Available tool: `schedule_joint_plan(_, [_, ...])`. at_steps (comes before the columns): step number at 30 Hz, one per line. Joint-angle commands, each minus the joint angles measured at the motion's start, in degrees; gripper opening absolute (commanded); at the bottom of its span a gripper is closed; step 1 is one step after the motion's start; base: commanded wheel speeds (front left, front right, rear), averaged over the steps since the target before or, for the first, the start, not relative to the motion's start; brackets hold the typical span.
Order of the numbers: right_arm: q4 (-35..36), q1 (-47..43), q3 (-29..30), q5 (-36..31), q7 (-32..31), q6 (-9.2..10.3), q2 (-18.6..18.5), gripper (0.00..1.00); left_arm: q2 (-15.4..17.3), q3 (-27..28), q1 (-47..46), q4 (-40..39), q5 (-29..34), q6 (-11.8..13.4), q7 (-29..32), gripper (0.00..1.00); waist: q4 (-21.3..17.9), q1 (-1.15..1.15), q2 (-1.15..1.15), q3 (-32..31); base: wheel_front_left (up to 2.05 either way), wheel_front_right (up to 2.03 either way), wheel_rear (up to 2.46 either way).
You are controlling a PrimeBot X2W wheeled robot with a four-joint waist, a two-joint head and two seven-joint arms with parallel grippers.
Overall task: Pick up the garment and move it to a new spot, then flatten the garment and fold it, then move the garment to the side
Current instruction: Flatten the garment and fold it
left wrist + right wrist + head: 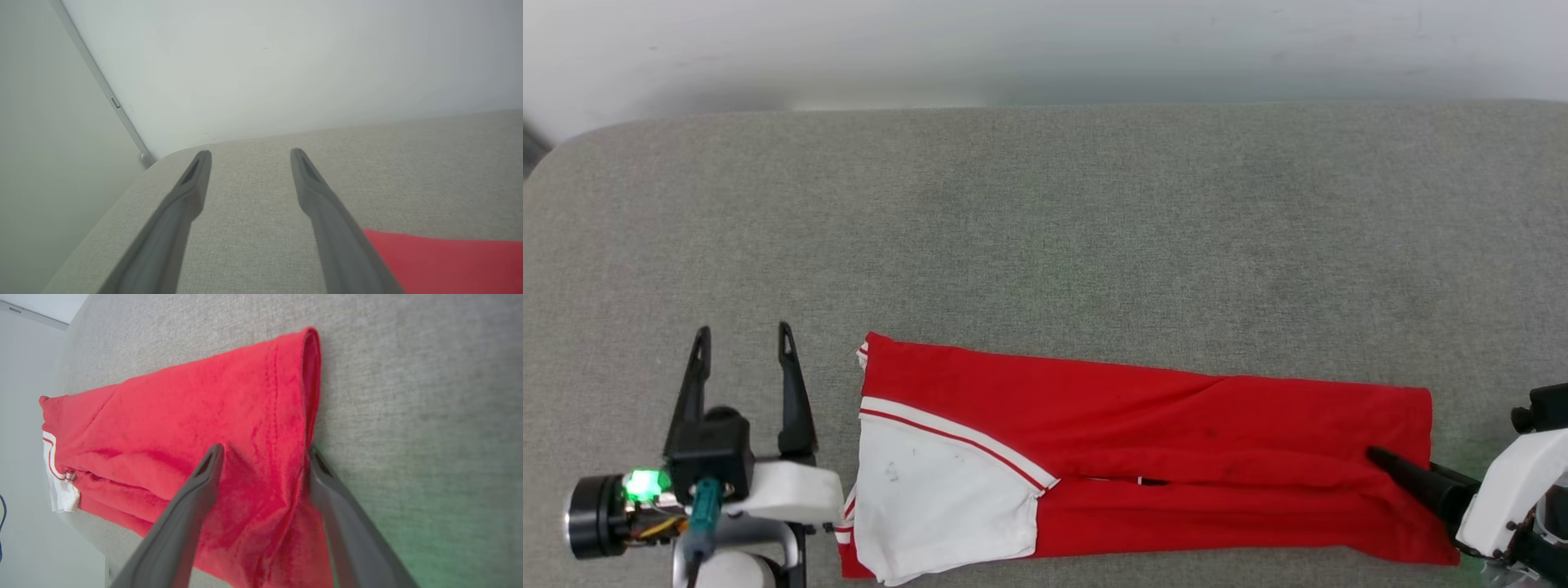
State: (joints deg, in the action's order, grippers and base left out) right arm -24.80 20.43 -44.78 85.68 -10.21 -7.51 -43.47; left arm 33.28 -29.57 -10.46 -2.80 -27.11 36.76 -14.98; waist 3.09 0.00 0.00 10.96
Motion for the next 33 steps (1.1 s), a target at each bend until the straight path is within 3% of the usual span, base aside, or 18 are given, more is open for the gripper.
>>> schedule_joint_plan(1, [-0.4,-2.5,-2.2,0.2,-1.7,0.04,2.6,1.00,-1.8,1.5,1.8,-0.5,2.0,-0.6,-0.3,1.00,0.1,0.00,0.00,0.0,0.00,0.00,0.00])
schedule_joint_plan(7, [-1.1,-3.0,-3.8,0.1,-3.3,0.07,4.7,1.00,-8.7,7.5,7.9,-1.8,10.0,-2.9,-0.3,1.00,0.3,0.00,0.00,-0.4,0.00,0.00,0.00])
schedule_joint_plan(8, [-1.1,-3.0,-3.8,0.1,-3.3,0.07,4.7,1.00,-8.7,7.5,7.9,-1.8,10.0,-2.9,-0.3,1.00,0.3,0.00,0.00,-0.4,0.00,0.00,0.00])
schedule_joint_plan(9, [-1.4,-2.8,-4.0,-0.5,-3.0,0.07,4.8,0.21,-10.5,9.2,9.6,-1.8,12.1,-3.6,-0.3,1.00,0.3,0.00,0.00,-0.6,0.00,0.00,0.00])
schedule_joint_plan(10, [-1.4,-2.8,-4.0,-0.5,-3.0,0.07,4.8,0.21,-10.5,9.2,9.6,-1.8,12.1,-3.6,-0.3,1.00,0.3,0.00,0.00,-0.6,0.00,0.00,0.00])
schedule_joint_plan(11, [-1.6,-2.8,-4.0,-0.6,-2.8,0.07,4.8,0.00,-11.4,10.3,10.1,-2.0,13.2,-3.8,-0.3,1.00,0.4,0.00,0.00,-0.8,0.00,0.00,0.00])
schedule_joint_plan(14, [-2.4,-1.6,-3.3,-1.3,-2.0,0.06,4.1,0.00,-15.0,14.6,13.2,-3.0,17.1,-5.4,-0.2,1.00,0.4,0.00,0.00,-1.5,0.00,0.00,0.00])
schedule_joint_plan(21, [-2.8,-0.8,-3.0,-1.6,-2.1,0.06,2.8,0.00,-19.0,17.2,16.8,-3.8,21.1,-8.9,-0.2,1.00,0.3,0.00,0.00,-2.6,0.00,0.00,0.00])
schedule_joint_plan(27, [-3.3,-0.6,-2.2,-1.9,-2.3,0.07,0.1,0.00,-21.1,18.5,18.8,-2.8,23.1,-11.0,-0.2,1.00,0.2,0.00,0.00,-3.9,0.00,0.00,0.00])
schedule_joint_plan(33, [-5.3,0.4,-1.1,-3.0,-3.3,0.05,-5.2,0.00,-22.0,18.9,20.0,-2.0,24.7,-13.0,-0.2,1.00,0.0,0.00,0.00,-5.5,0.00,0.00,0.00])
